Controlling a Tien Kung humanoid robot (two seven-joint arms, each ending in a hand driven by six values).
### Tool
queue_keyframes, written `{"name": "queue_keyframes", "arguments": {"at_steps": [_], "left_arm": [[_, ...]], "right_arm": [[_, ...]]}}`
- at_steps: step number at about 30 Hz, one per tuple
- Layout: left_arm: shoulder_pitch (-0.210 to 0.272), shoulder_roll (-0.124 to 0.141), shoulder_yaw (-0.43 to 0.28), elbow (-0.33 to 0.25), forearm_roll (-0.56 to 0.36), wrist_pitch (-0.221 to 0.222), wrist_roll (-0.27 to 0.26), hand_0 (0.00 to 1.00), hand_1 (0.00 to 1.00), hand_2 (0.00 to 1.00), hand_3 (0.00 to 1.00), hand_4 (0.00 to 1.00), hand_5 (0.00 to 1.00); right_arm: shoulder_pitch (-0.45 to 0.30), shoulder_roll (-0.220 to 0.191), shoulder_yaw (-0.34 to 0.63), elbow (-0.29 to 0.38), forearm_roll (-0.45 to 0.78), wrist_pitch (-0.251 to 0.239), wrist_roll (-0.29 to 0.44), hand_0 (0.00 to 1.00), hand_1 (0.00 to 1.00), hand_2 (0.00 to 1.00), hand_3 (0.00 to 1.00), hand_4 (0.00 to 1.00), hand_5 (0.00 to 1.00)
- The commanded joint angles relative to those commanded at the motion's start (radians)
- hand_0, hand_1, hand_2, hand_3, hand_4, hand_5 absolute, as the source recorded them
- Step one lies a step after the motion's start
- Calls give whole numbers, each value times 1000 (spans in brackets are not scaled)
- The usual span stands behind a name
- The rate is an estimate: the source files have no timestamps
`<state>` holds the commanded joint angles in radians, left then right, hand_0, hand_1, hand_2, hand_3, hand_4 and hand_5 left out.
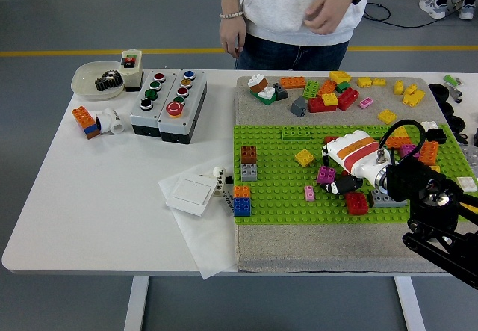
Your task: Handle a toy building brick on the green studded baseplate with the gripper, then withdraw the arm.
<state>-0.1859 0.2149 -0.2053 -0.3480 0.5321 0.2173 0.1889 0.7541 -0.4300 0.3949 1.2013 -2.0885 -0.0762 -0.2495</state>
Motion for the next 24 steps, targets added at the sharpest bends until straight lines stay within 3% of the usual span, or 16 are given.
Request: {"name": "queue_keyframes", "arguments": {"at_steps": [7, 13, 14, 24], "left_arm": [[3, 0, -5, 0, 10, -2, 4, 746, 752, 785, 602, 628, 654], [5, 0, -8, -1, 15, -3, 6, 746, 752, 786, 603, 628, 653], [5, 0, -8, -1, 16, -3, 6, 746, 752, 787, 603, 628, 652], [7, -1, -14, 0, 24, -4, 9, 746, 752, 786, 603, 627, 652]], "right_arm": [[-1, -2, -1, 6, 5, 7, 10, 496, 549, 605, 545, 921, 453], [-5, -3, -3, 6, 4, 4, 19, 469, 519, 593, 536, 912, 458], [-5, -3, -3, 6, 3, 3, 21, 428, 476, 557, 525, 896, 469], [-9, -6, -4, 13, -8, -10, 35, 405, 455, 541, 521, 886, 482]]}}
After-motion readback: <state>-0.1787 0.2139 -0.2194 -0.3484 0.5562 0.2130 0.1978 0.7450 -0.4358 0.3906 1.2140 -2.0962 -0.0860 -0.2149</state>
